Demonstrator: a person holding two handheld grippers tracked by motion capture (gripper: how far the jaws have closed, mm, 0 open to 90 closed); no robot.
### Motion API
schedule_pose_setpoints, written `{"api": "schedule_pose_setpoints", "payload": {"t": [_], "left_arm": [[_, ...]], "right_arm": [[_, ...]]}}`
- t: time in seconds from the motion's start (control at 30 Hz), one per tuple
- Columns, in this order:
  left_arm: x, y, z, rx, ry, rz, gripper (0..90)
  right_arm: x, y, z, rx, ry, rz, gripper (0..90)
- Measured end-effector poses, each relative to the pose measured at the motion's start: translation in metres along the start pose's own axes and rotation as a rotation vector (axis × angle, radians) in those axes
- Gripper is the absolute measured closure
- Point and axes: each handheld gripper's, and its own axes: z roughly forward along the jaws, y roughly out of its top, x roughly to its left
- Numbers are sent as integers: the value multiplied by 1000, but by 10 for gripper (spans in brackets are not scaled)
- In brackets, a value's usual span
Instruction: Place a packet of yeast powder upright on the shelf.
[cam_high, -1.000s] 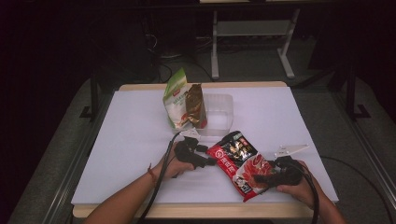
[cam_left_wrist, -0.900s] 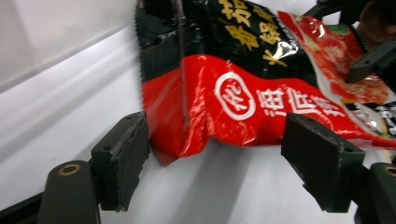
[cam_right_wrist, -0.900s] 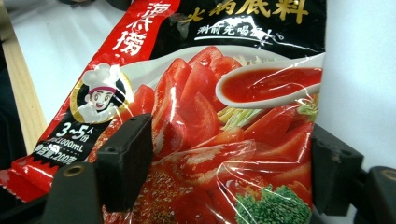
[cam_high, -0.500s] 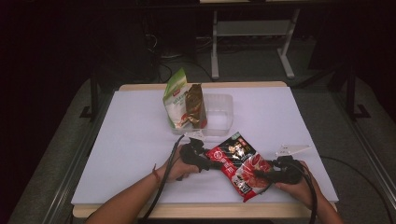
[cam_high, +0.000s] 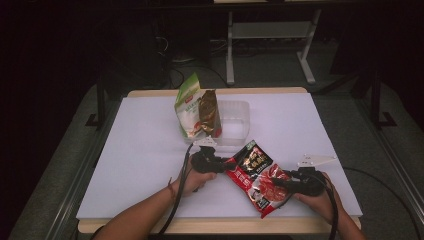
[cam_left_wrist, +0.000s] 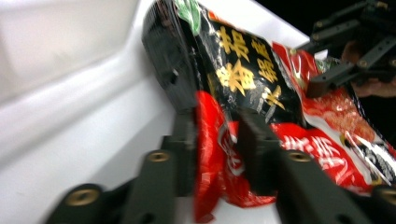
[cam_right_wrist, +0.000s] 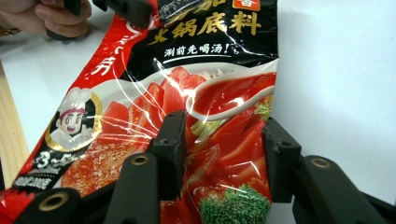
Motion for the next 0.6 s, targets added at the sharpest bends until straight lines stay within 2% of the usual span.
{"api": "schedule_pose_setpoints", "payload": {"t": [0.03,0.17,0.37,0.43,0.53,0.6], "left_arm": [[0,2,-3,-9,-12,5,842],[-2,3,-5,-10,-1,29,856],[-6,7,-12,-42,-5,71,865],[-8,8,-14,-56,-2,87,872],[-14,10,-18,-86,41,134,886],[-17,12,-20,-99,52,145,888]], "right_arm": [[1,1,0,-8,4,-8,586],[3,2,0,-15,5,-15,609],[1,2,0,-9,15,-8,619],[2,3,1,-5,14,-12,595],[5,4,5,17,26,-27,540],[7,6,7,26,31,-28,499]]}}
